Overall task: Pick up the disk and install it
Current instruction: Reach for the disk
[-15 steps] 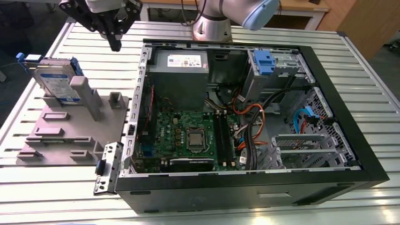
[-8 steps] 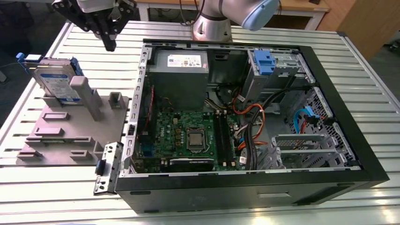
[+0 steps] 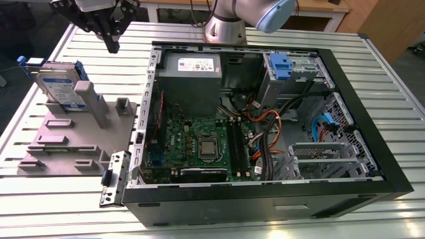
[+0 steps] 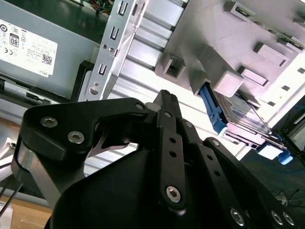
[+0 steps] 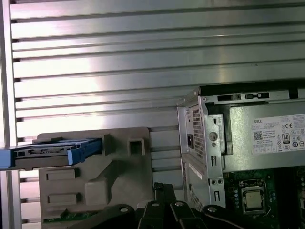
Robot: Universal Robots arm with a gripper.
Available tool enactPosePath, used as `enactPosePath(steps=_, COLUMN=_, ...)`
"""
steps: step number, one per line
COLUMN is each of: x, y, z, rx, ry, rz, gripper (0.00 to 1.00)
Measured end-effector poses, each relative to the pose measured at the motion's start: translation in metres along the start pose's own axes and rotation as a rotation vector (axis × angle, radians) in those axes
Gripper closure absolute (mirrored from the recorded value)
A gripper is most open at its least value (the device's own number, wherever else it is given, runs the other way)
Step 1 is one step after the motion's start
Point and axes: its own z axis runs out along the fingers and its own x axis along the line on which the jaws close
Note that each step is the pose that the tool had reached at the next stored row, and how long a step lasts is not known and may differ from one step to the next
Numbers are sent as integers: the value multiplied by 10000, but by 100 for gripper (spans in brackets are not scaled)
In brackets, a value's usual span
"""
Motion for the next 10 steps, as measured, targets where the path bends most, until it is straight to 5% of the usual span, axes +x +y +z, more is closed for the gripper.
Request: enactPosePath(steps=10, x=244, y=5, z=20, rx=4, ry=-7, rz=147, gripper=89)
